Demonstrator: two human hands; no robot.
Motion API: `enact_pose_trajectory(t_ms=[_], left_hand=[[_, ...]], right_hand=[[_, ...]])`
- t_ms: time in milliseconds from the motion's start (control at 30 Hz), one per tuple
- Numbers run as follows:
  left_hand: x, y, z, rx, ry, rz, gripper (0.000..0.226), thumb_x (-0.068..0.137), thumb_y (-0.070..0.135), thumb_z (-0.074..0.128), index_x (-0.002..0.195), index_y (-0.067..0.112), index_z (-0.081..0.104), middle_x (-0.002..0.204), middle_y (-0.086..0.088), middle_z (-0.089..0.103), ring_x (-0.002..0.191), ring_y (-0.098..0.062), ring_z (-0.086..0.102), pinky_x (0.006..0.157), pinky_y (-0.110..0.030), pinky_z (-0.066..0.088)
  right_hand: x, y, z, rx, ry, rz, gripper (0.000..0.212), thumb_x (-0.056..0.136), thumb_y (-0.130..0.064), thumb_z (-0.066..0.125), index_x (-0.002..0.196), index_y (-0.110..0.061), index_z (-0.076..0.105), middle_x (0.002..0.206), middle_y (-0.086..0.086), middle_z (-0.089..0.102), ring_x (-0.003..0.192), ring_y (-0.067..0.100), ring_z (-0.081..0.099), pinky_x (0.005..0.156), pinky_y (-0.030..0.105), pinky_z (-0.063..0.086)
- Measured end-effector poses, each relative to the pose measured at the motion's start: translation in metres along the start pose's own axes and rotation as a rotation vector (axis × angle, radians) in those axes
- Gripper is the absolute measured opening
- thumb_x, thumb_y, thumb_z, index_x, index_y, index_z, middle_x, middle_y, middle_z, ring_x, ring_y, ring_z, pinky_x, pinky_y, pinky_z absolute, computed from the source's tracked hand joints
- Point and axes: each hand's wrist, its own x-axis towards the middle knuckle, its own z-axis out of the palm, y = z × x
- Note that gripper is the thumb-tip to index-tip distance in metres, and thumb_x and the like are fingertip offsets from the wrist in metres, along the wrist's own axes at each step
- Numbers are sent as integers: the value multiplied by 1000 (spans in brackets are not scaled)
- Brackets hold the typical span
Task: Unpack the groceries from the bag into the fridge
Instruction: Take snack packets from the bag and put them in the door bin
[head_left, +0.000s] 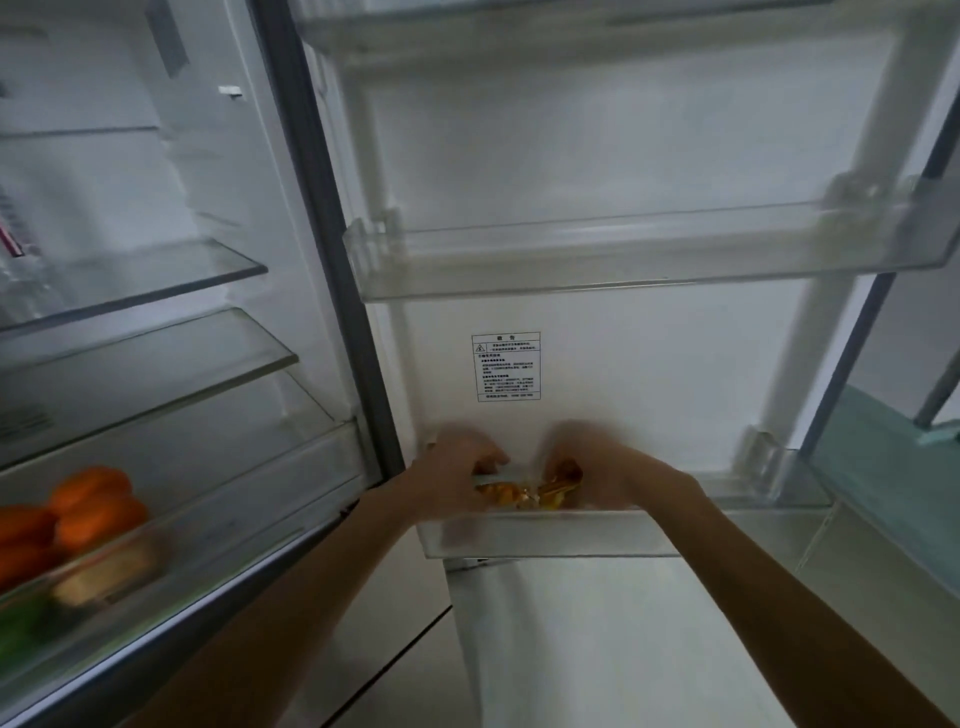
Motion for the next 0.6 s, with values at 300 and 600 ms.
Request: enact_pose_trajectory(t_ms=[300, 600], left_hand=[[-9, -9, 3, -227, 182, 48, 28, 82, 10, 75, 110, 6, 70, 100, 2, 65, 91, -9, 64, 80, -21, 55], [-153, -50, -56, 54, 826, -34, 19, 92, 10, 56, 103, 13, 70, 104, -2, 69, 95, -9, 61, 90, -20, 48]], right_hand=[[-1, -7, -11, 45, -13, 48, 53, 72, -14, 82, 122, -12, 62, 116, 3, 60, 106, 20, 60, 95, 36, 52], [3, -171, 21, 393, 484, -495, 30, 92, -15, 61, 121, -20, 62, 112, -4, 65, 98, 2, 59, 85, 6, 44]])
